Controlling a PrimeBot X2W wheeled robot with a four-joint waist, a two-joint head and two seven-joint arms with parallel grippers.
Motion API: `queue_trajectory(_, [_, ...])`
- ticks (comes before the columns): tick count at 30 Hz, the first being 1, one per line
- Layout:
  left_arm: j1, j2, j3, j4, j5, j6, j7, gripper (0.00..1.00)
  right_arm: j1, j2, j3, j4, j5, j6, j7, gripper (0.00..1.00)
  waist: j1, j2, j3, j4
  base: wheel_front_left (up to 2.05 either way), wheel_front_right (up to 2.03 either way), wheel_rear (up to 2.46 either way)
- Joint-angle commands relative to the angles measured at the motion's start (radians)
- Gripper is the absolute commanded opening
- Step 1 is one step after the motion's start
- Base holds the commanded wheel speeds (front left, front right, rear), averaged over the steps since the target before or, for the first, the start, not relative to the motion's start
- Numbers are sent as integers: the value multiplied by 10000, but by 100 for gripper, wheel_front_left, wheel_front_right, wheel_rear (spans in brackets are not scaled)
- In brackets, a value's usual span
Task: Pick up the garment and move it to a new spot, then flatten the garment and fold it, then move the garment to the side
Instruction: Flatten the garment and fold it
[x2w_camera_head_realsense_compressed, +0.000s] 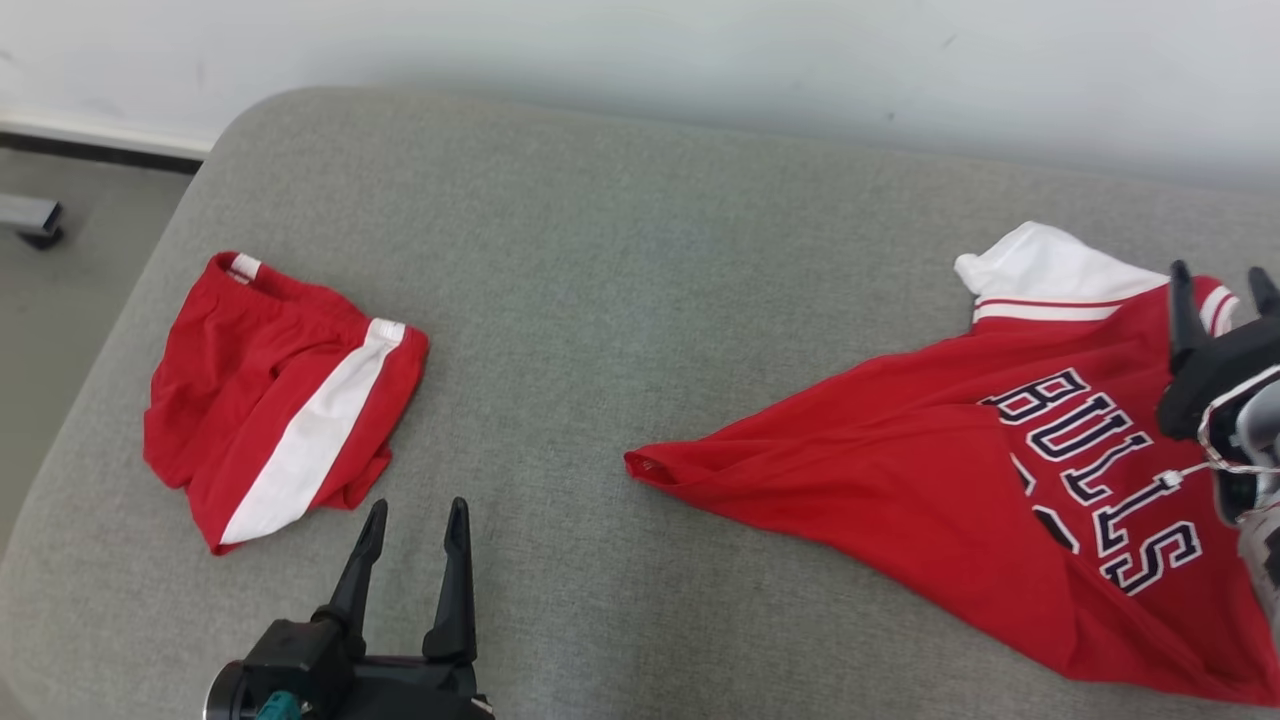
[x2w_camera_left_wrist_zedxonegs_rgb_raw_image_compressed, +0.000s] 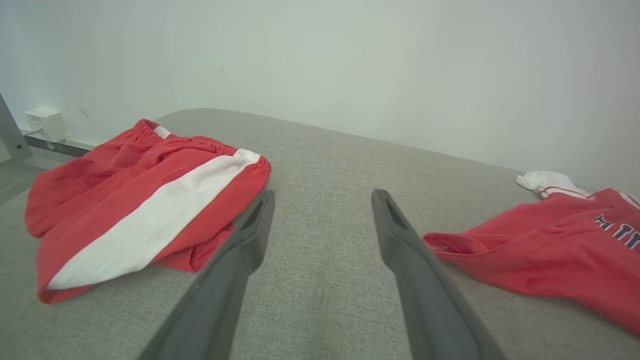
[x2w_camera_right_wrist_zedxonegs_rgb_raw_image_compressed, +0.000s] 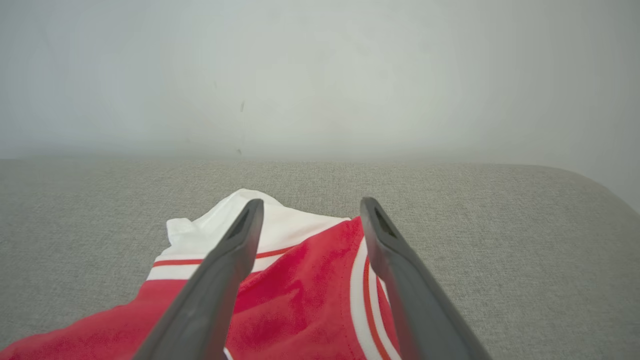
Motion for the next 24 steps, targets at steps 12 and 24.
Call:
queue_trajectory(12, [663,9,701,-68,486,-205,-34,100,2956,96,-785,-4461,197,-20,-498,100,0,-1,-1181,-1187,0,0,0])
queue_trajectory(24, [861,8,1024,-61,719,-394,-34,100,7129,1543,-2841,-9309,-1050,-20,-503,100,0,-1,-1461,-1791,0,0,0])
